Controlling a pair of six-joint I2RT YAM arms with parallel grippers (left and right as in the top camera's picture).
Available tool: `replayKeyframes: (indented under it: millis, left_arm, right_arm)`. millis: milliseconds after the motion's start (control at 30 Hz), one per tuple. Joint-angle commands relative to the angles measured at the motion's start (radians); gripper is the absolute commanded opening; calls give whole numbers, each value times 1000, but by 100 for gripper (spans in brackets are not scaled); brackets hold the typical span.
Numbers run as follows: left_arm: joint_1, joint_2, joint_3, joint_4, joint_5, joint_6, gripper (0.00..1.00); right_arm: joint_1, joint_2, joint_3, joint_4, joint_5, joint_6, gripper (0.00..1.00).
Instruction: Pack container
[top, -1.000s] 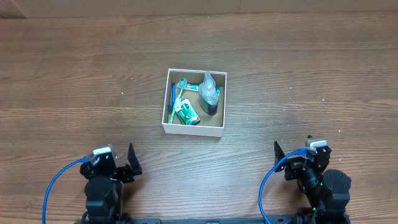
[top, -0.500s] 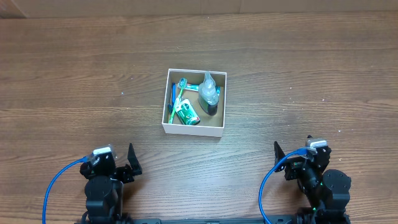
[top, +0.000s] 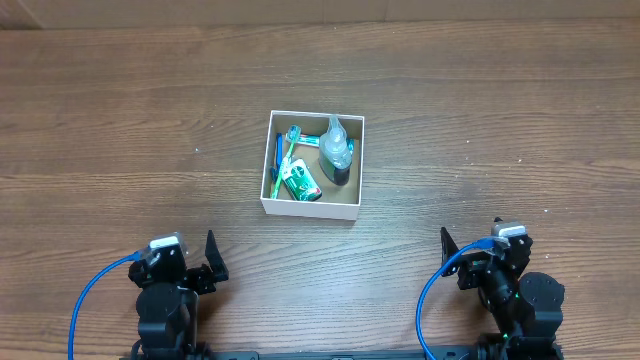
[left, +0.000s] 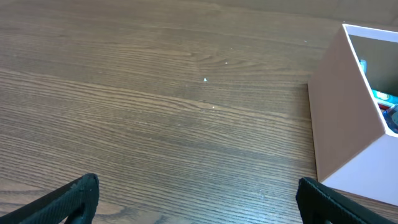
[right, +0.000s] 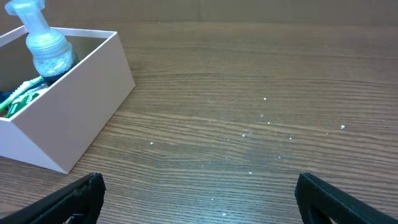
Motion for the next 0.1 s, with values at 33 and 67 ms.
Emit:
replayKeyframes:
  millis: [33,67]
  left_arm:
    - [-1,-13,-10,5,11,12,100]
    - [-1,-13,-10,5,11,12,100]
  right_arm:
    - [-5,-8,-7,-1,-9,-1,100]
    - [-5,-8,-7,-1,-9,-1,100]
